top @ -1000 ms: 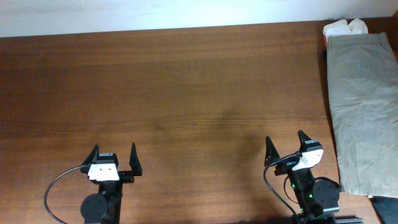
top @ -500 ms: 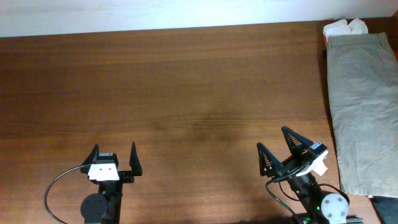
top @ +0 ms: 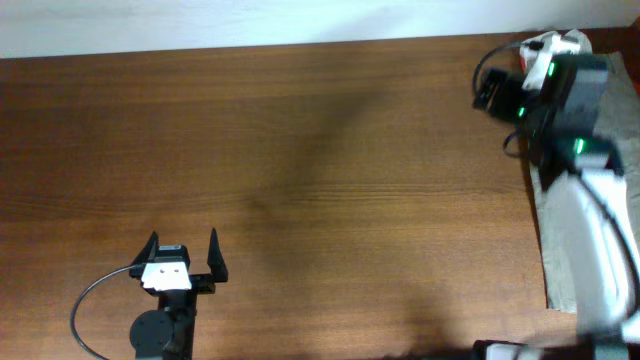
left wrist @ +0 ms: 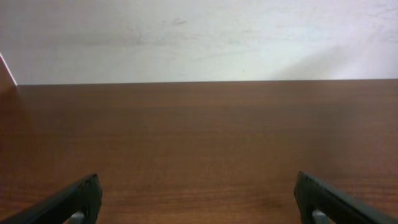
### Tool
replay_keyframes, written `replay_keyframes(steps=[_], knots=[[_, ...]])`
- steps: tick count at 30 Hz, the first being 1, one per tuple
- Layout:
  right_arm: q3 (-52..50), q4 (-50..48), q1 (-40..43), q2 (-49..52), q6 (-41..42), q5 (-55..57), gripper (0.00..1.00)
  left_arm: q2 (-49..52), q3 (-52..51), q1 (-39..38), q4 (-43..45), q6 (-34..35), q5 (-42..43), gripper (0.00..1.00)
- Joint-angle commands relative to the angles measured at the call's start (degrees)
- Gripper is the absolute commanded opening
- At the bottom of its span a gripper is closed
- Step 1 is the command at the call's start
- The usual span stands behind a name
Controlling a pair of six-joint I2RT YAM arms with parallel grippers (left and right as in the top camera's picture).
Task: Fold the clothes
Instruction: 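Reach the right gripper to the clothes pile and grasp the khaki shorts, then drag the khaki shorts left with the right gripper and release them flat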
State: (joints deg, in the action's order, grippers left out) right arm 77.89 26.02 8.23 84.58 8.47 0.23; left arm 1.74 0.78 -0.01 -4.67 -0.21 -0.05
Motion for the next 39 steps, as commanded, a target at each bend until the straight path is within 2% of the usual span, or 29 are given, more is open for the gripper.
replay_keyframes(steps=[1,2,4,7,13,15,16,17,18,24,25,26,27,29,31,33,34,39], knots=[[10.23,1.33,2.99,10.88,-1.18,0.92,0.99,-0.31,-0.24,-0.33,-0.13,-0.70,0.20,0.99],[10.47,-2.23,3.67,14.93,-5.31,1.77,0.99,-0.31,-0.24,-0.31,-0.13,-0.70,0.20,0.99],[10.49,-7.56,3.87,23.56,-7.02,15.39,0.99,-0.31,-0.24,-0.31,-0.13,-0.70,0.20,0.99],[10.62,-14.25,3.87,36.00,-11.67,27.41,0.98,-0.31,-0.24,-0.33,-0.13,-0.70,0.20,0.99],[10.64,-21.88,5.25,46.05,-13.84,34.40,0.92,-0.31,-0.24,-0.33,-0.13,-0.70,0.20,0.99],[10.64,-21.94,6.78,46.62,-13.86,35.87,0.91,-0.31,-0.24,-0.33,-0.13,-0.70,0.20,0.99],[10.64,-21.90,7.58,46.62,-13.86,35.82,0.86,-0.31,-0.24,-0.33,-0.13,-0.70,0.20,0.99],[10.64,-21.29,8.37,46.64,-13.86,35.01,0.73,-0.31,-0.24,-0.33,-0.13,-0.70,0.20,0.99],[10.62,-20.85,8.74,46.64,-13.84,33.64,0.67,-0.31,-0.24,-0.33,-0.13,-0.70,0.20,0.99],[11.34,-20.90,7.15,45.64,-12.52,33.57,0.67,-0.31,-0.24,-0.31,-0.13,-0.70,0.20,0.99],[11.45,-20.85,6.67,44.30,-10.73,33.38,0.64,-0.31,-0.24,-0.33,-0.13,-0.70,0.20,0.99],[11.45,-20.90,6.38,43.78,-10.78,33.44,0.57,-0.31,-0.24,-0.33,-0.13,-0.70,0.20,0.99],[11.58,-20.44,6.29,43.47,-10.75,33.51,0.41,-0.31,-0.24,-0.31,-0.13,-0.70,0.20,0.99],[11.61,-18.88,6.29,43.47,-8.46,33.55,0.30,-0.31,-0.24,-0.33,-0.13,-0.70,0.20,0.99],[11.61,-18.53,6.25,43.04,-7.30,33.46,0.25,-0.31,-0.24,-0.33,-0.13,-0.70,0.20,0.99],[11.61,-18.12,6.23,42.01,-7.28,33.46,0.09,-0.31,-0.24,-0.31,-0.13,-0.70,0.20,0.99],[11.61,-17.29,6.25,40.50,-4.63,33.53,0.04,-0.31,-0.24,-0.33,-0.13,-0.70,0.20,0.99],[11.61,-14.56,5.27,31.74,-0.11,33.46,0.04,-0.31,-0.24,-0.31,-0.13,-0.70,0.22,0.99]])
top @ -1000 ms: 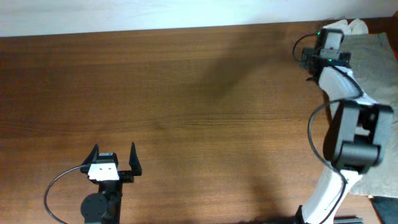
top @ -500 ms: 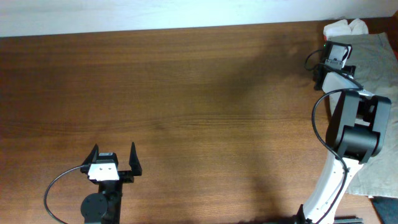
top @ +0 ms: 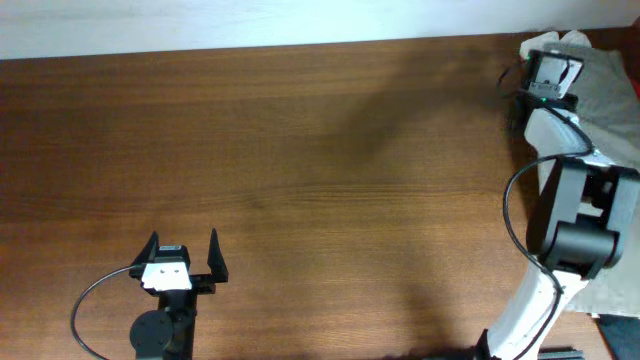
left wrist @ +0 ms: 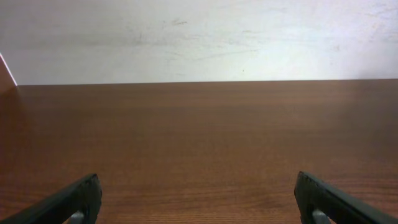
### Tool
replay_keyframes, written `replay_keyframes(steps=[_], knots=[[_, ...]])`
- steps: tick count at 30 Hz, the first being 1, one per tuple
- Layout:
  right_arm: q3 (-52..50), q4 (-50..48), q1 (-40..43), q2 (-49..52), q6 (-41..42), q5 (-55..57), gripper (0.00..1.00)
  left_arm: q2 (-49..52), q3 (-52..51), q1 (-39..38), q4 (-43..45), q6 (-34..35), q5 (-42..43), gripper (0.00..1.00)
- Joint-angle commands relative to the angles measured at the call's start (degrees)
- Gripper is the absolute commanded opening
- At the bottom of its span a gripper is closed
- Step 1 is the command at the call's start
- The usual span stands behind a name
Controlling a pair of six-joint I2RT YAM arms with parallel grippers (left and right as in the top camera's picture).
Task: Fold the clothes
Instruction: 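Drag the khaki shorts left with the right gripper and release them flat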
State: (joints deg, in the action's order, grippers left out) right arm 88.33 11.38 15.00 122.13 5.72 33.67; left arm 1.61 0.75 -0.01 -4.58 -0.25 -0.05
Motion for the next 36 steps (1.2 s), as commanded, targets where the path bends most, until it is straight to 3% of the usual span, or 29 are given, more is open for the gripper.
replay_keyframes(steps=[1,4,9,12,14,16,21,25,26,28,29,33,36], knots=[[1.14,1.31,-2.80,-8.44,2.78,0.02,0.04,-0.17,-0.22,-0.31,-0.22,-0.66,0.20,0.99],[1.14,2.45,-8.92,-12.50,2.99,0.00,0.04,-0.17,-0.22,-0.31,-0.22,-0.66,0.20,0.99],[1.14,5.99,-27.98,-13.40,8.33,1.03,0.04,-0.17,-0.22,-0.33,-0.22,-0.66,0.20,0.99],[1.14,5.81,-30.99,-13.40,8.28,19.47,0.04,-0.17,-0.22,-0.31,-0.22,-0.66,0.20,0.99],[1.16,5.77,-29.81,-13.44,8.09,24.33,0.04,-0.17,-0.22,-0.33,-0.22,-0.66,0.20,0.99],[1.14,6.38,-28.41,-13.44,8.09,19.76,0.09,-0.17,-0.22,-0.33,-0.22,-0.66,0.20,0.99],[0.92,10.38,-27.56,-9.79,8.09,-13.18,0.04,-0.17,-0.22,-0.33,-0.22,-0.66,0.20,0.99],[0.92,14.23,-27.74,-6.67,8.07,-22.71,0.05,-0.17,-0.22,-0.31,-0.22,-0.66,0.20,0.99],[0.92,14.80,-27.74,-6.67,8.07,-24.37,0.15,-0.17,-0.22,-0.31,-0.22,-0.66,0.20,0.99],[0.94,14.73,-27.71,-6.67,8.07,-24.46,0.43,-0.17,-0.22,-0.33,-0.22,-0.66,0.20,0.99],[1.03,14.47,-27.74,-6.69,8.07,-24.48,0.50,-0.17,-0.22,-0.31,-0.22,-0.66,0.20,0.99],[0.72,15.67,-27.76,-6.12,7.98,-28.65,0.60,-0.17,-0.22,-0.33,-0.22,-0.66,0.20,0.99],[0.70,14.71,-27.82,-1.99,2.40,-30.42,0.67,-0.17,-0.22,-0.33,-0.22,-0.66,0.20,0.99]])
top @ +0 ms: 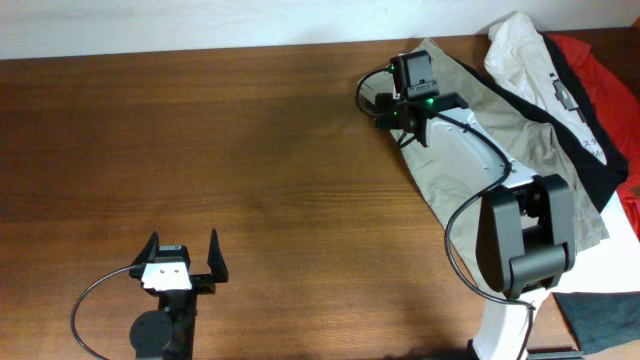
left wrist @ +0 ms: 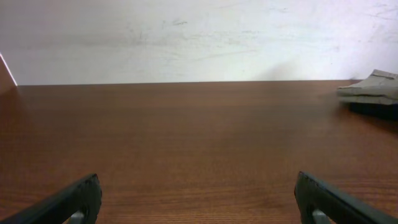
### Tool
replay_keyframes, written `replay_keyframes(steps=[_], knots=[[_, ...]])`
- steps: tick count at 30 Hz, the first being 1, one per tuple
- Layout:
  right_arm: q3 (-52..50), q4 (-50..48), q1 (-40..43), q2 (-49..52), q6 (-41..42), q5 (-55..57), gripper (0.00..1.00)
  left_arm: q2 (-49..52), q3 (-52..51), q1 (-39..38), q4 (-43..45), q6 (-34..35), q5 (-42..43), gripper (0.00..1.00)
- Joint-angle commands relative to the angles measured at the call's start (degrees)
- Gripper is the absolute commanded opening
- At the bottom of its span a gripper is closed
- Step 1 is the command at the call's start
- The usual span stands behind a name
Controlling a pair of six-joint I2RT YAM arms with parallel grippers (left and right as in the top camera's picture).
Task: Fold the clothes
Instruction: 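Drag the khaki shorts left with the right gripper and release them flat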
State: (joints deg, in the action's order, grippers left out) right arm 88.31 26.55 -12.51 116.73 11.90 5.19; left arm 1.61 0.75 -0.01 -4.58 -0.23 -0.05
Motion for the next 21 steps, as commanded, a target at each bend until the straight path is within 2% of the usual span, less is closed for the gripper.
replay_keyframes(steps=[1,2,3,6,7,9,13,17,19,21], knots=[[0.72,-1.75,-0.31,4.90,-6.16,-1.51,0.70,-0.17,-0.22,-0.33,-0.22,-0.68,0.20,0.99],[0.74,-2.36,-0.31,5.49,-6.14,-0.57,0.69,-0.17,-0.22,-0.33,-0.22,-0.68,0.20,0.99],[0.72,-2.89,-0.31,5.84,-6.14,2.86,0.62,-0.17,-0.22,-0.33,-0.22,-0.68,0.20,0.99],[0.74,-4.31,-0.26,5.84,-6.12,4.52,0.30,-0.17,-0.22,-0.33,-0.22,-0.68,0.20,0.99],[0.74,-4.70,-0.26,5.84,-6.10,4.50,0.15,-0.17,-0.22,-0.31,-0.22,-0.68,0.20,0.99],[0.74,-4.72,-0.26,5.84,-6.08,4.50,0.04,-0.17,-0.22,-0.31,-0.22,-0.68,0.20,0.99],[1.11,-4.70,-0.26,4.11,-5.44,4.52,0.04,-0.17,-0.22,-0.31,-0.22,-0.68,0.20,0.99],[2.10,-3.72,-0.98,-7.26,-5.46,4.52,0.04,-0.17,-0.22,-0.31,-0.22,-0.68,0.20,0.99],[2.08,-1.73,-4.70,-11.41,-5.44,4.04,0.04,-0.17,-0.22,-0.33,-0.22,-0.68,0.20,0.99],[1.99,-0.72,-11.63,-11.45,-4.33,4.04,0.04,-0.17,-0.22,-0.33,-0.22,-0.68,0.20,0.99]])
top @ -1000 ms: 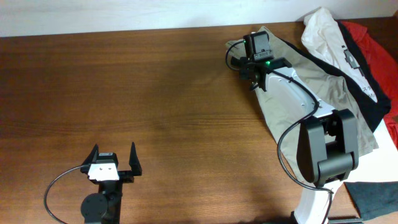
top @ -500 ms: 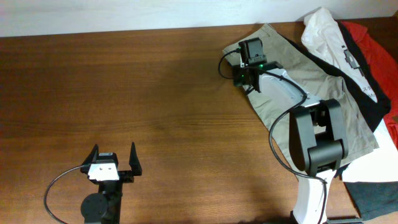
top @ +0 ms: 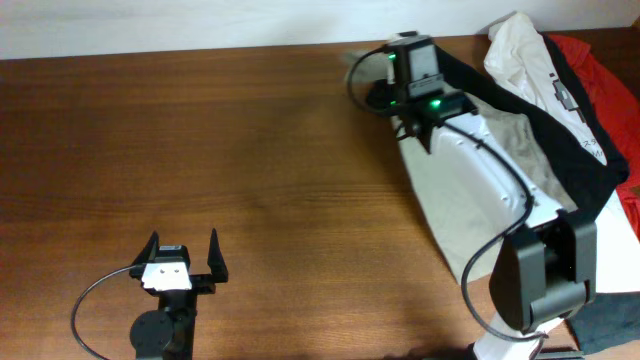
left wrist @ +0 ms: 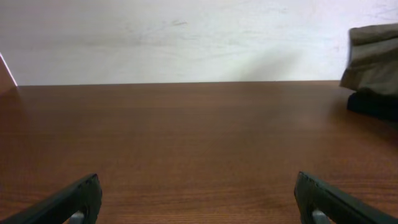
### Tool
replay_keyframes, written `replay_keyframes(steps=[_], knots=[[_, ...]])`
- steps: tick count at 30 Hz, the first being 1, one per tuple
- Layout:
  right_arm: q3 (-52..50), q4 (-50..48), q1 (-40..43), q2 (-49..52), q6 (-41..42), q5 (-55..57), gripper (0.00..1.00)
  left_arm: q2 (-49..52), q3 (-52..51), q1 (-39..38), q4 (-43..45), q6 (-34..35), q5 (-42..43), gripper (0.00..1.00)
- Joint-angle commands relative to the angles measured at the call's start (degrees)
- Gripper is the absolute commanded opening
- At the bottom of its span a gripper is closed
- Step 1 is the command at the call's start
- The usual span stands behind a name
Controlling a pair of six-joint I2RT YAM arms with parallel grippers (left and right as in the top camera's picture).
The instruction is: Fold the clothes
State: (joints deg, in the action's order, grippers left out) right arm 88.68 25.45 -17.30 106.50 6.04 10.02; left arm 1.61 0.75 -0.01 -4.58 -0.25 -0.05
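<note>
A khaki garment (top: pixel 510 140) lies under my right arm at the back right of the table. Its leading edge is lifted off the wood and shows as a hanging khaki garment (left wrist: pixel 373 56) at the right of the left wrist view. My right gripper (top: pixel 380 90) is near the table's far edge and appears shut on that edge, though its fingers are hidden. My left gripper (top: pixel 183 240) rests at the front left, open and with nothing between its fingers; in its own view the left gripper (left wrist: pixel 198 180) faces bare wood.
A pile of clothes sits at the right end: a white garment (top: pixel 530 55), a black garment (top: pixel 560 140) and a red one (top: pixel 595 70). The brown table (top: pixel 250 150) ends at a white wall at the back.
My right gripper has moved a little toward the far edge. The khaki garment's leading edge has risen off the table. The left gripper has not moved.
My right gripper was first at the table's far right corner. Then it reached onto the clothes pile there. Then it stood mid-table at the back with the khaki garment spread behind it. Now the garment's edge is raised. The left gripper stayed open throughout.
</note>
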Motion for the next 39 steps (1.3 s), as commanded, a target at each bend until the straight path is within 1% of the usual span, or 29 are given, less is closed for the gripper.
replay_keyframes(steps=[1,2,4,5,7,8,9,10,12,13,14,15,17,18,19,21,24,26,27,29,31,33,34,35,36,37,38,39], knots=[[1.53,0.55,-10.56,-0.92,4.39,-1.92,0.04,-0.17,-0.22,-0.33,-0.22,-0.66,0.20,0.99],[1.51,0.02,-14.47,-0.24,5.64,-4.42,0.04,-0.17,-0.22,-0.33,-0.22,-0.66,0.20,0.99],[1.49,-0.68,-21.16,2.19,8.07,-5.51,0.04,-0.17,-0.22,-0.33,-0.22,-0.66,0.20,0.99],[1.49,-0.83,-25.11,4.76,11.30,-5.51,0.04,-0.17,-0.22,-0.33,-0.22,-0.66,0.20,0.99],[1.49,-1.25,-29.00,7.45,14.21,-5.55,0.04,-0.17,-0.22,-0.33,-0.22,-0.66,0.20,0.99],[1.55,-1.75,-30.34,7.45,13.22,-4.92,0.29,-0.17,-0.22,-0.33,-0.22,-0.66,0.20,0.99],[2.10,-1.68,-30.23,7.08,10.05,-4.44,0.58,-0.17,-0.22,-0.33,-0.22,-0.66,0.20,0.99],[3.23,0.85,-28.74,5.77,9.01,1.01,0.80,-0.17,-0.22,-0.31,-0.22,-0.66,0.20,0.99],[4.70,6.91,-23.21,1.14,9.03,9.33,0.88,-0.17,-0.22,-0.33,-0.22,-0.66,0.20,0.99],[5.03,9.29,-19.32,-1.27,9.05,9.79,0.95,-0.17,-0.22,-0.33,-0.22,-0.66,0.20,0.99],[5.09,13.31,-11.45,-5.11,11.34,9.73,1.00,-0.17,-0.22,-0.31,-0.22,-0.66,0.20,0.99],[5.09,15.85,-6.38,-6.88,11.87,9.70,0.99,-0.17,-0.22,-0.33,-0.22,-0.66,0.20,0.99],[5.09,23.96,7.98,-8.44,11.82,9.77,0.99,-0.17,-0.22,-0.31,-0.22,-0.66,0.20,0.99],[5.07,29.09,16.57,-7.74,11.85,9.73,0.99,-0.17,-0.22,-0.33,-0.22,-0.66,0.20,0.99],[4.96,31.19,21.55,-7.17,11.85,9.75,0.99,-0.17,-0.22,-0.33,-0.22,-0.66,0.20,0.99],[4.46,34.34,35.41,-4.92,11.80,8.13,0.99,-0.17,-0.22,-0.33,-0.22,-0.66,0.20,0.99],[4.37,34.84,49.72,-2.62,11.76,6.75,0.99,-0.17,-0.22,-0.33,-0.22,-0.66,0.20,0.99],[4.33,34.21,57.02,-0.35,4.59,-2.89,0.99,-0.17,-0.22,-0.33,-0.22,-0.66,0.20,0.99],[4.31,33.88,59.78,1.27,4.46,-5.22,1.00,-0.17,-0.22,-0.33,-0.22,-0.66,0.20,0.99],[4.31,32.87,62.99,5.03,3.23,-7.67,1.00,-0.17,-0.22,-0.33,-0.22,-0.66,0.20,0.99],[4.31,31.23,64.26,9.62,-2.49,-16.81,1.00,-0.17,-0.22,-0.33,-0.22,-0.66,0.20,0.99],[4.31,29.88,64.19,13.92,-2.84,-17.57,0.99,-0.17,-0.22,-0.33,-0.22,-0.66,0.20,0.99],[4.31,28.76,64.19,15.52,-2.84,-17.57,0.93,-0.17,-0.22,-0.31,-0.22,-0.66,0.20,0.99],[4.31,28.00,64.19,16.06,-2.82,-17.62,0.83,-0.17,-0.22,-0.31,-0.22,-0.66,0.20,0.99],[4.31,26.93,64.15,16.09,-2.69,-18.08,0.64,-0.17,-0.22,-0.31,-0.22,-0.66,0.20,0.99],[4.31,26.36,64.15,16.09,-2.62,-18.51,0.59,-0.17,-0.22,-0.31,-0.22,-0.66,0.20,0.99],[4.31,25.64,64.08,16.09,-2.62,-18.45,0.46,-0.17,-0.22,-0.31,-0.22,-0.66,0.20,0.99],[4.31,25.49,64.11,16.09,-2.60,-18.45,0.43,-0.17,-0.22,-0.33,-0.22,-0.66,0.20,0.99]])
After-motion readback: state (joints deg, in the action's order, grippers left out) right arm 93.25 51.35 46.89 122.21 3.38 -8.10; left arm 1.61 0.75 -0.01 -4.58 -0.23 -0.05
